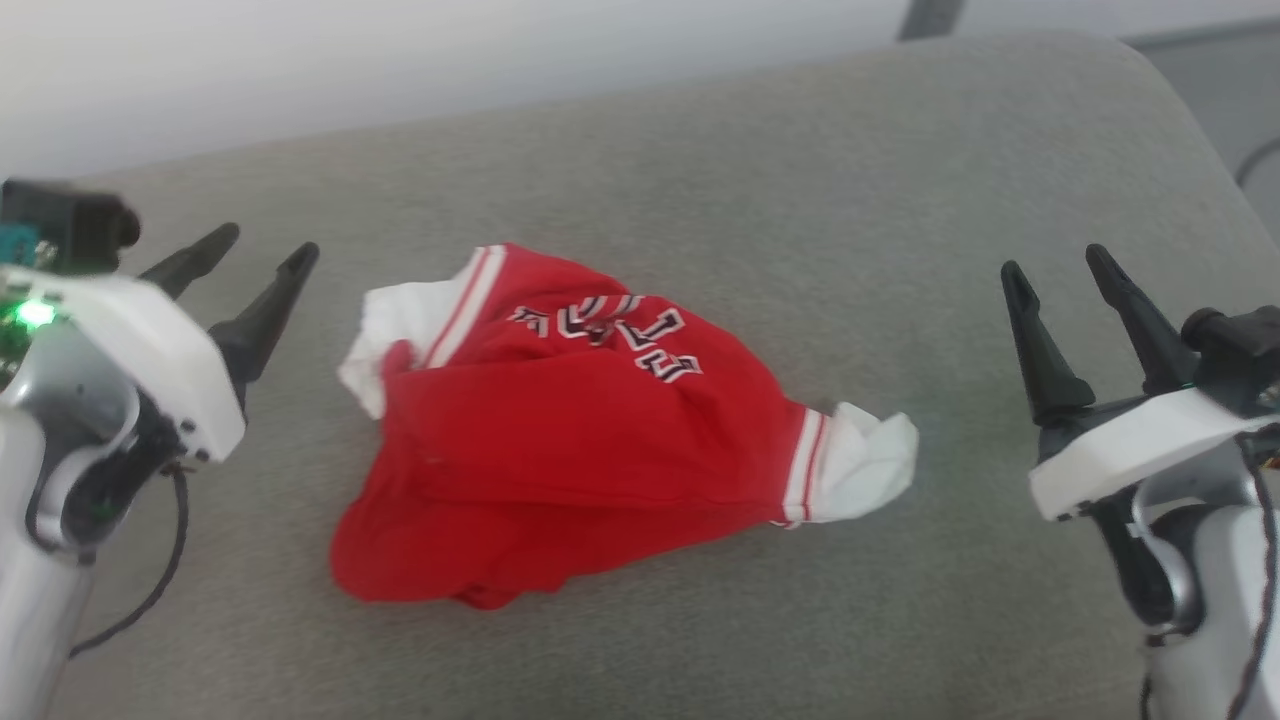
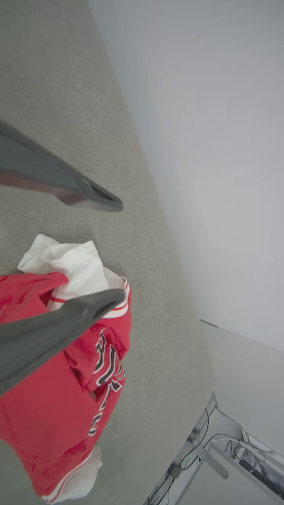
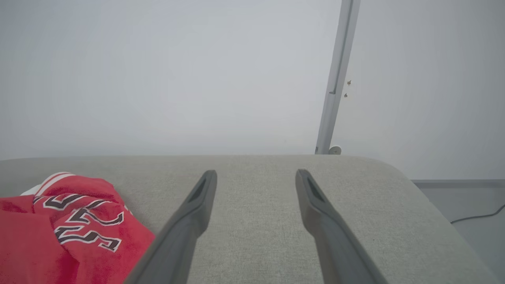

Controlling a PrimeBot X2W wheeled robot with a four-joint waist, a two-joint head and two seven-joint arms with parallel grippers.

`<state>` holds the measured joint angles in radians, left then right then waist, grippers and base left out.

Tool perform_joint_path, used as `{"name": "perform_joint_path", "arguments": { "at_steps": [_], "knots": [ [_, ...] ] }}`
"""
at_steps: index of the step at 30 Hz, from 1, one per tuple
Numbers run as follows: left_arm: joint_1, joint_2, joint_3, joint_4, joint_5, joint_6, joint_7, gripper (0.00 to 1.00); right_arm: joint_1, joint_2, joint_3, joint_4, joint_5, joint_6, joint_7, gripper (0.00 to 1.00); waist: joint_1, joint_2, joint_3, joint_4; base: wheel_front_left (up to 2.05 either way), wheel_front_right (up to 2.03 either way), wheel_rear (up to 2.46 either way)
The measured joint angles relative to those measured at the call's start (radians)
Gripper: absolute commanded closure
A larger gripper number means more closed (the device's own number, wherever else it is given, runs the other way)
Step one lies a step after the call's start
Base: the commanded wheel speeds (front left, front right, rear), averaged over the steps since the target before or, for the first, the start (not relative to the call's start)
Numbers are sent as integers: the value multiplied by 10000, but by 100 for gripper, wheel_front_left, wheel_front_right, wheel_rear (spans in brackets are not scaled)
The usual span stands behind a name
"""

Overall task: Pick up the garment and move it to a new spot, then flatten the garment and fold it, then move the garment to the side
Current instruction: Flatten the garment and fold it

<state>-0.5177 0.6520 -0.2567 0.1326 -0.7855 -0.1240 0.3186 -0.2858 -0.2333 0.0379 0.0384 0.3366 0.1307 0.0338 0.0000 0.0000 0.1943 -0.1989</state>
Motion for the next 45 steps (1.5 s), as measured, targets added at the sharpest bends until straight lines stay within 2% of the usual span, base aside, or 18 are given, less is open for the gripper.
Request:
{"name": "perform_joint_path", "arguments": {
  "at_steps": [6, 13, 20, 25, 26, 27, 28, 29, 37, 45],
  "knots": [
    [-1286, -23, -717, 805, -75, 8, 1766, 0, -105, 502, 173, 541, -113, 0, -535, 0, 0, 0, 354, -671, 0, 0, 0],
    [-2205, -48, -1547, 1837, 295, 382, 3701, 0, -361, 790, 485, 1076, -155, 0, -941, 0, 0, 0, 897, -1269, 0, 0, 0],
    [-2550, 61, -2094, 2940, 731, 800, 4748, 0, -644, 986, 669, 1482, -38, 0, -1304, 0, 0, 0, 1539, -1633, 0, 0, 0],
    [-2920, -119, -1935, 3593, 453, 1185, 5321, 0, -780, 1022, 702, 1747, -17, 0, -1484, 0, 0, 0, 1902, -1758, 0, 0, 0],
    [-2973, -151, -1919, 3655, 435, 1220, 5382, 9, -830, 1024, 700, 1795, -17, 0, -1498, 0, 0, 1, 1948, -1769, 0, 0, 0],
    [-3036, -219, -1883, 3745, 359, 1260, 5474, 32, -882, 1034, 702, 1829, -17, 0, -1519, 0, 0, 0, 1982, -1772, 0, 0, 0],
    [-3071, -284, -1824, 3827, 240, 1312, 5545, 69, -902, 1035, 702, 1850, -19, 0, -1549, 0, 0, 0, 2005, -1771, 0, 0, 0],
    [-3091, -280, -1837, 3850, 226, 1256, 5570, 100, -907, 1034, 692, 1885, -29, 0, -1572, 0, 0, 0, 2021, -1766, 0, 0, 0],
    [-3292, -291, -1825, 4044, -65, 836, 5678, 100, -1001, 1003, 529, 1973, -107, 0, -1618, 0, 0, 0, 2028, -1529, 0, 0, 0],
    [-3332, -178, -1785, 3860, -169, 800, 5726, 100, -894, 940, 268, 1992, -207, 0, -1597, 0, 0, 0, 1760, -1134, 0, 0, 0]
  ]
}}
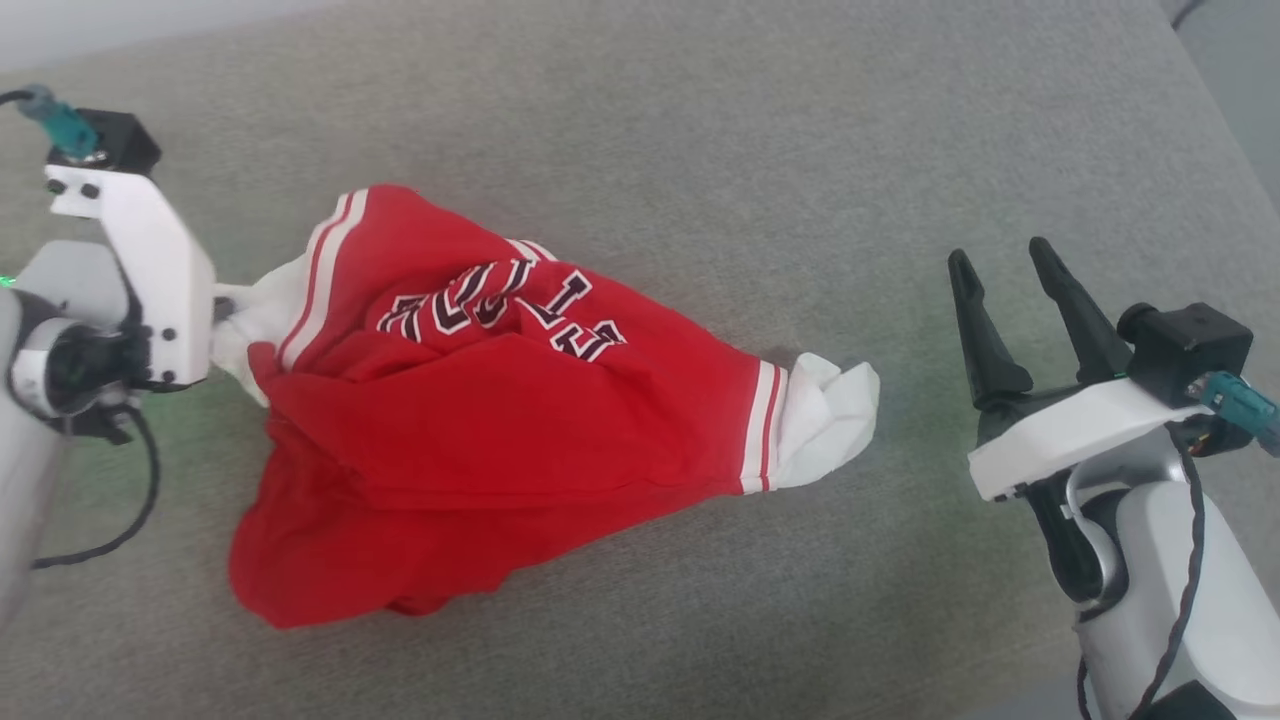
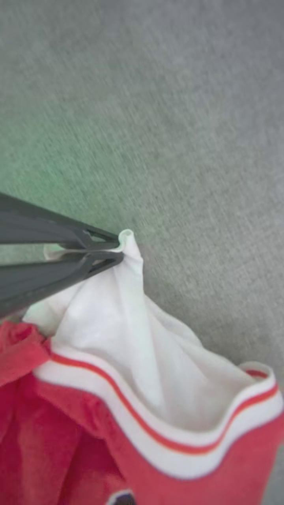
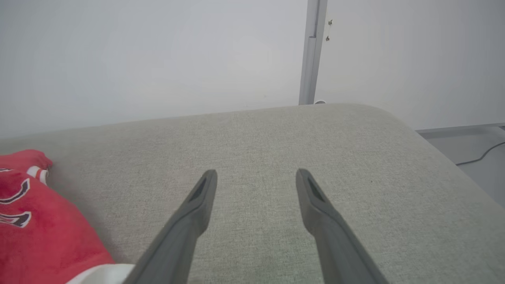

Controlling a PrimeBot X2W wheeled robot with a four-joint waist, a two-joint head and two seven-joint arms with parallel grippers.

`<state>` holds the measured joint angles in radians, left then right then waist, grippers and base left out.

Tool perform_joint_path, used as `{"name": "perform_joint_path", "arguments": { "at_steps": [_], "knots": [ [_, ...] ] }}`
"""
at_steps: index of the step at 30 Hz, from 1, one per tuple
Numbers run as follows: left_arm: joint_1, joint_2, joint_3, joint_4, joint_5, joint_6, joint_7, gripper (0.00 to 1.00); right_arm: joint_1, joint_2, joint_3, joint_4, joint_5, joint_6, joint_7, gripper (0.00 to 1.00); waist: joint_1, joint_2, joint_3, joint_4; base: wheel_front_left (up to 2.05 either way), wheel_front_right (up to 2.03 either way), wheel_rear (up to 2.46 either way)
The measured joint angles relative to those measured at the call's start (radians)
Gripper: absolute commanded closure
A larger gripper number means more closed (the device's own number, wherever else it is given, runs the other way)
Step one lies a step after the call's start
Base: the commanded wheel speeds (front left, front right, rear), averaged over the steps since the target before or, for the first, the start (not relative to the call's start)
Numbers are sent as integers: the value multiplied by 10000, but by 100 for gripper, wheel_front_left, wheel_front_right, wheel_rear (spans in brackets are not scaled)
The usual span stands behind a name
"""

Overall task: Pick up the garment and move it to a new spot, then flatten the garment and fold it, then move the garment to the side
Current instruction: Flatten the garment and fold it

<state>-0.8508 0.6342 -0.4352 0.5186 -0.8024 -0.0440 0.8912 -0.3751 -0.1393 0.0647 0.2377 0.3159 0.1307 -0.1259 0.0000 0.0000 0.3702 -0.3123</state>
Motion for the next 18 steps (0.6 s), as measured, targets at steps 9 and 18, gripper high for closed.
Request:
{"name": "perform_joint_path", "arguments": {
  "at_steps": [9, 18],
  "knots": [
    [798, 938, 715, -1258, -182, 458, -485, 100, 419, -242, -397, -169, -153, 0, 301, 0, -1, 0, -594, 700, 0, 0, 0],
    [2251, 1944, 1712, -2539, -564, 1365, -940, 100, 777, -374, -669, -596, -295, 0, 662, 0, 0, 0, -1094, 1346, 0, 0, 0]
  ]
}}
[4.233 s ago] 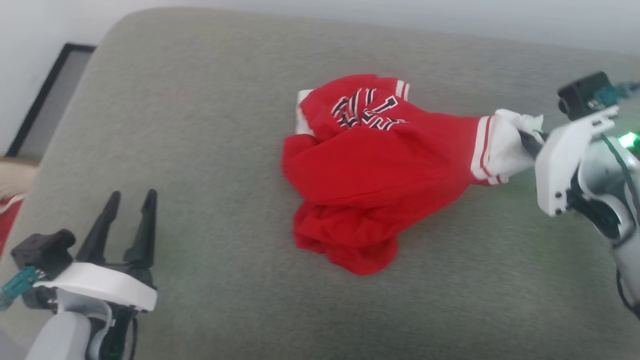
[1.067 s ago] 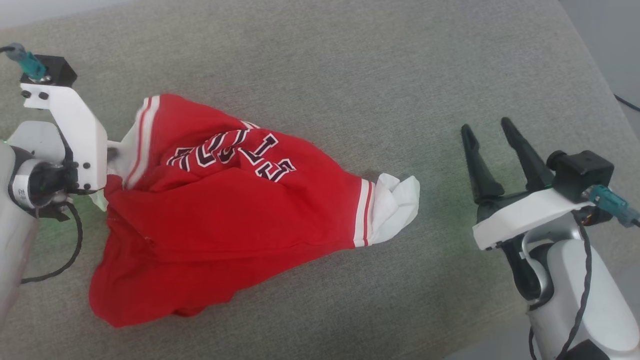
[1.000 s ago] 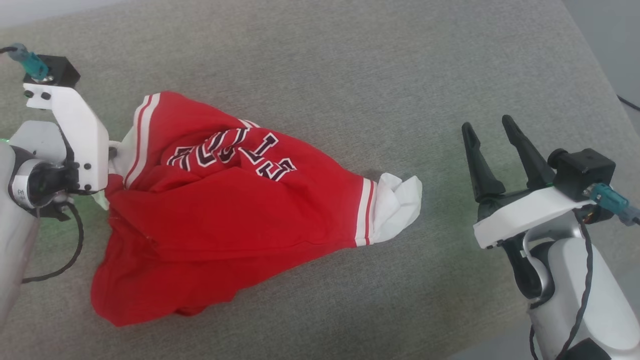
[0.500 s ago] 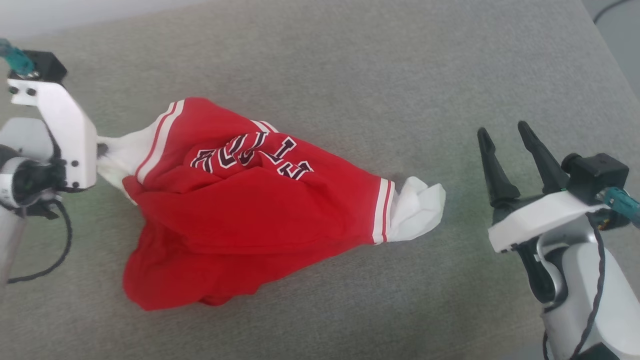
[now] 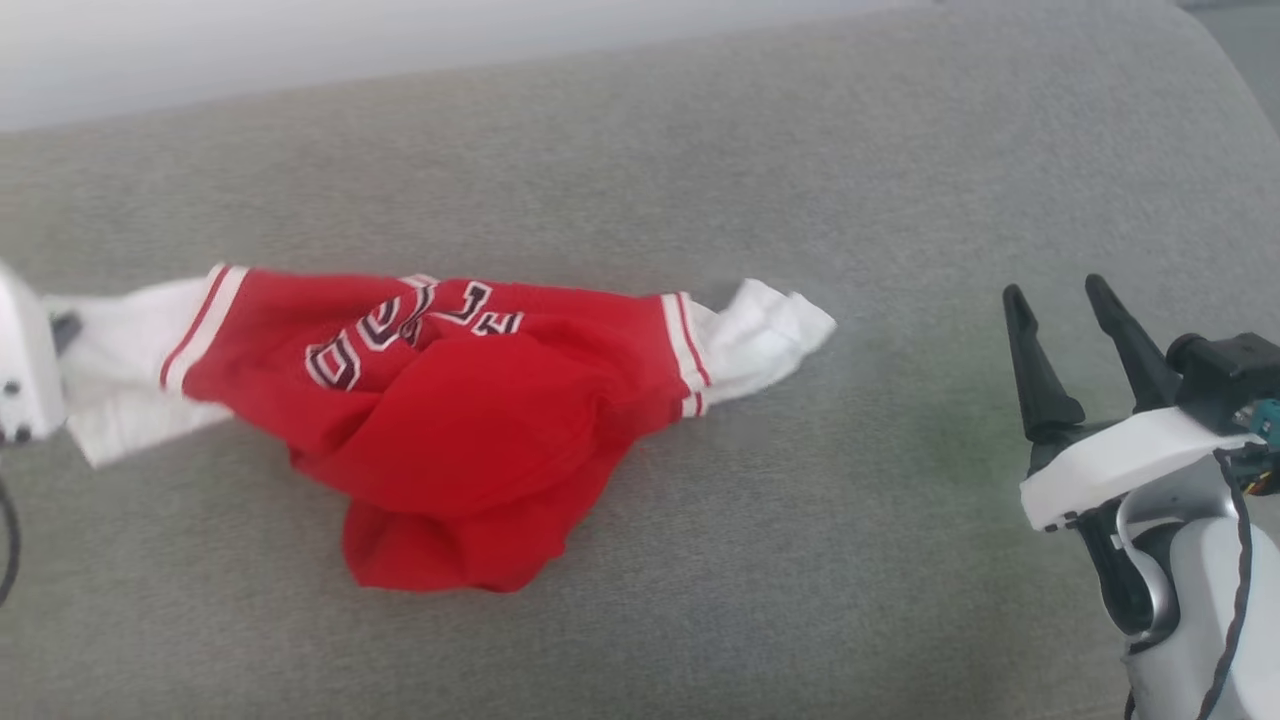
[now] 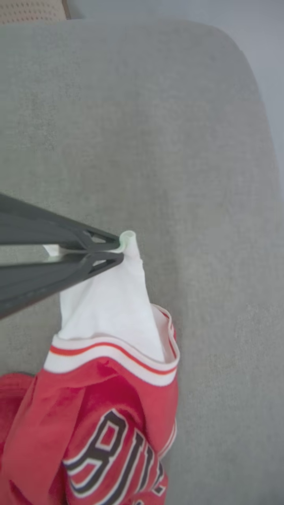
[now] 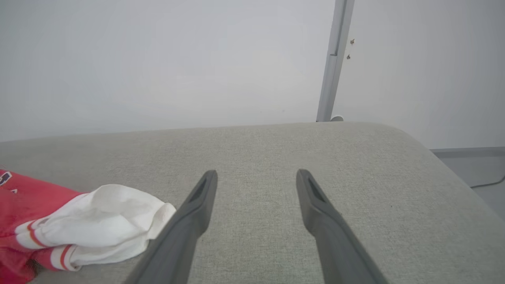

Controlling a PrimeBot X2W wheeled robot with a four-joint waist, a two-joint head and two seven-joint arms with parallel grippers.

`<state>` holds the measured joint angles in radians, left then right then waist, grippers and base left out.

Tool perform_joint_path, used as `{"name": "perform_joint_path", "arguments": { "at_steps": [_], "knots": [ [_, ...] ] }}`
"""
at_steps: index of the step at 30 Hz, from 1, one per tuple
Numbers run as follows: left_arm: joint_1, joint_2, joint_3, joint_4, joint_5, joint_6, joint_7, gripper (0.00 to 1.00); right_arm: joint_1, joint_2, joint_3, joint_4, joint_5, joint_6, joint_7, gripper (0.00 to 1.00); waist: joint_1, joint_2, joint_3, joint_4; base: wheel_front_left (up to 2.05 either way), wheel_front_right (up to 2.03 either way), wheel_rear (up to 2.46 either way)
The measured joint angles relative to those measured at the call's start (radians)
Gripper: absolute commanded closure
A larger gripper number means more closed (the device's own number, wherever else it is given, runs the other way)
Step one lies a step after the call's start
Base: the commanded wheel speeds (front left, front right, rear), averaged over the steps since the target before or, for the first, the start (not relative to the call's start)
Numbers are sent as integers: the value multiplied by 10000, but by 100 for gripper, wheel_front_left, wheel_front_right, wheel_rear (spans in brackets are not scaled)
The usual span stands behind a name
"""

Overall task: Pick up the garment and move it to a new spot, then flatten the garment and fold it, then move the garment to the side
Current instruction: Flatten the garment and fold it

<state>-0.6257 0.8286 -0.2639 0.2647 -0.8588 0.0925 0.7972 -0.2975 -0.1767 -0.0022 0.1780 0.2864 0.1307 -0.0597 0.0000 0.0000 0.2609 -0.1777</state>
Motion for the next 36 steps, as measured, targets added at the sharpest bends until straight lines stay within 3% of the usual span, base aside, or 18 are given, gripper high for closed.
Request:
{"name": "perform_joint_path", "arguments": {
  "at_steps": [6, 13, 14, 15, 16, 25, 32, 36],
  "knots": [
    [2115, 113, 604, -579, -700, 589, -224, 100, 175, 46, -73, -351, -58, 0, 255, 0, 0, 0, -130, 329, 0, 0, 0],
    [2928, -293, 516, -485, -844, 525, -600, 100, 218, 102, -102, -420, -67, 0, 376, 0, 0, 0, -72, 467, 0, 0, 0],
    [2927, -345, 506, -410, -844, 522, -652, 87, 214, 100, -94, -416, -67, 0, 382, 0, 0, 0, -71, 489, 0, 0, 0],
    [2921, -380, 460, -360, -811, 481, -725, 59, 209, 94, -94, -414, -65, 0, 385, 0, 0, 0, -72, 517, 0, 0, 0],
    [2890, -416, 422, -334, -779, 401, -828, 0, 200, 88, -107, -408, -65, 0, 393, 0, 0, 0, -73, 545, 0, 0, 0],
    [1747, -326, 151, -823, -456, 349, -585, 0, 132, 44, -153, -370, -61, 0, 393, 0, 0, 0, -215, 768, 0, 0, 0],
    [702, -253, -639, -2299, 104, 527, 543, 0, 90, 81, -155, -295, -50, 0, 349, 0, 0, 0, -380, 836, 0, 0, 0],
    [120, -715, -1208, -3076, 169, 612, 1200, 0, 40, 146, -19, -199, -46, 0, 332, 0, 0, 0, -426, 737, 0, 0, 0]
  ]
}}
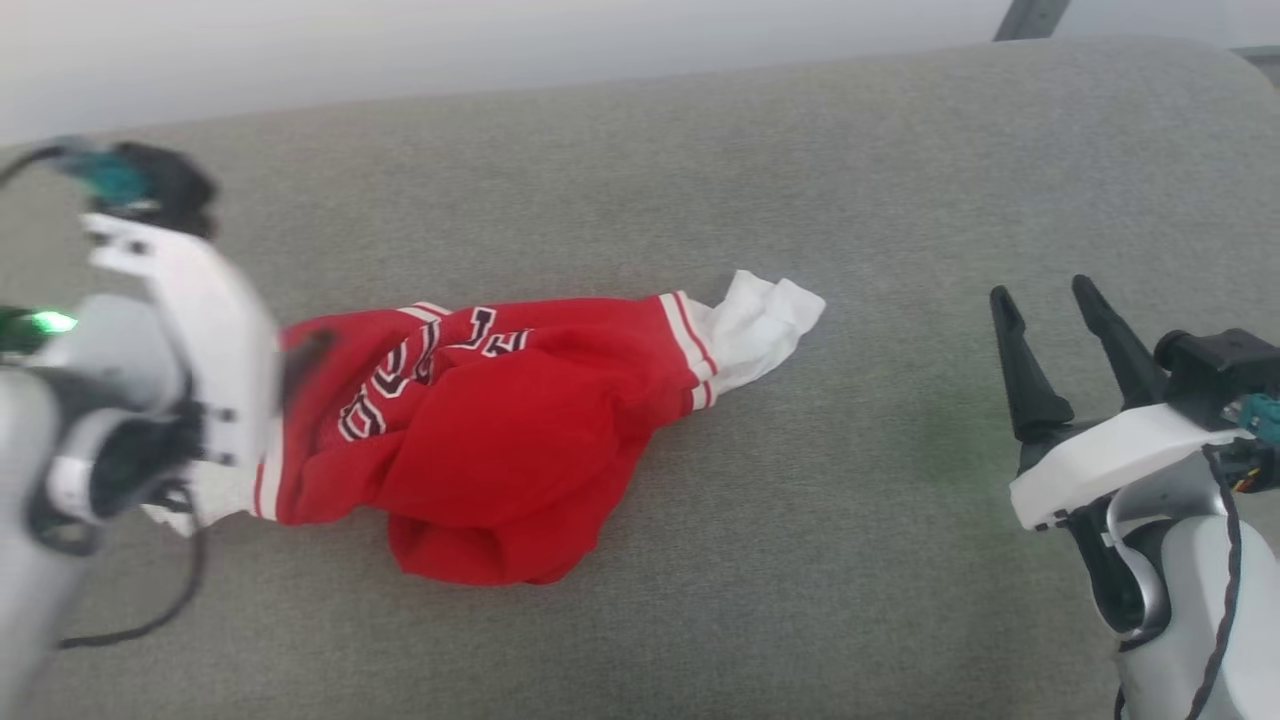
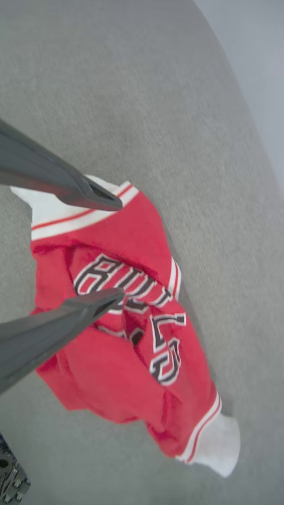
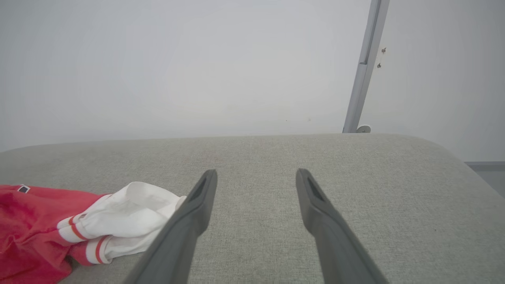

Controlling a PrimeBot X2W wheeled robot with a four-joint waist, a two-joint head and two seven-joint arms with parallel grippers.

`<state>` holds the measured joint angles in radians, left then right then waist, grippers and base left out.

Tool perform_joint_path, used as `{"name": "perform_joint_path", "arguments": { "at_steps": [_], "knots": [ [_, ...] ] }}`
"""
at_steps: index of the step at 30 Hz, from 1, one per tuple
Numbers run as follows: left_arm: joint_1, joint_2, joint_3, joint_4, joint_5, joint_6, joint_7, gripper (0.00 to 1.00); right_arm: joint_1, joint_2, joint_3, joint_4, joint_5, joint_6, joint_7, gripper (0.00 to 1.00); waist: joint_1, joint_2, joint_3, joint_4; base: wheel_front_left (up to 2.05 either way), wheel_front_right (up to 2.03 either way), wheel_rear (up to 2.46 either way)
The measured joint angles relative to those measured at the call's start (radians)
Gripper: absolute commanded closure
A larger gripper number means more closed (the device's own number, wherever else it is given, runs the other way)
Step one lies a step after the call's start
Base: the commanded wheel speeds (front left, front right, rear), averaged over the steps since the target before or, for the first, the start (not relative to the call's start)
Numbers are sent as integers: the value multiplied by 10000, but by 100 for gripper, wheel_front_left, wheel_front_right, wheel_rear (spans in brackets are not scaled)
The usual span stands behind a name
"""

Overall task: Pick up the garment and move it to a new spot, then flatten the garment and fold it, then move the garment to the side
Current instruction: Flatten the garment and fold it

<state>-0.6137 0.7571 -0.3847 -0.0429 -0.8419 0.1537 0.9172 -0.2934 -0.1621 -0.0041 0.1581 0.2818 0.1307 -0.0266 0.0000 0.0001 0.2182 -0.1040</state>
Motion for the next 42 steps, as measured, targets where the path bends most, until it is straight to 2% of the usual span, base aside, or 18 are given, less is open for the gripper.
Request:
{"name": "perform_joint_path", "arguments": {
  "at_steps": [8, 16, 21, 24, 25, 27, 33, 39, 42],
  "knots": [
    [-266, -698, -1047, -961, -44, 128, 1191, 0, -105, 59, 207, 140, 100, 0, -176, 0, 0, 0, 36, -418, 0, 0, 0],
    [-22, -989, -1423, -911, -148, 353, 1509, 0, -151, 130, 297, 360, 159, 0, -355, 0, 0, 0, 260, -780, 0, 0, 0],
    [68, -1035, -1586, -232, -61, 50, 1112, 0, -232, 198, 345, 449, 161, 0, -443, 0, 0, 0, 457, -929, 0, 0, 0],
    [115, -1030, -1722, 449, 169, -309, 759, 0, -339, 232, 376, 499, 161, 0, -470, 0, 0, 0, 549, -993, 0, 0, 0],
    [112, -1037, -1787, 681, 238, -405, 738, 14, -365, 232, 374, 522, 161, 0, -485, 0, 0, 0, 570, -1004, 0, 0, 0],
    [113, -1116, -1847, 1060, 207, -635, 568, 100, -389, 228, 376, 585, 165, 0, -531, 0, 0, 0, 606, -1010, 0, 0, 0],
    [79, -1425, -1845, 1524, -215, -1212, 259, 100, -434, 209, 343, 740, 176, 0, -589, 0, 0, 0, 652, -925, 0, 0, 0],
    [33, -1565, -1716, 662, -529, -1223, 245, 100, -446, 142, 234, 740, 157, 0, -600, 0, 0, 0, 618, -736, 0, 0, 0],
    [642, -1542, -1870, -497, -821, -965, 593, 100, -421, 123, 96, 663, 127, 0, -581, 0, 0, 0, 629, -595, 0, 0, 0]
  ]
}}
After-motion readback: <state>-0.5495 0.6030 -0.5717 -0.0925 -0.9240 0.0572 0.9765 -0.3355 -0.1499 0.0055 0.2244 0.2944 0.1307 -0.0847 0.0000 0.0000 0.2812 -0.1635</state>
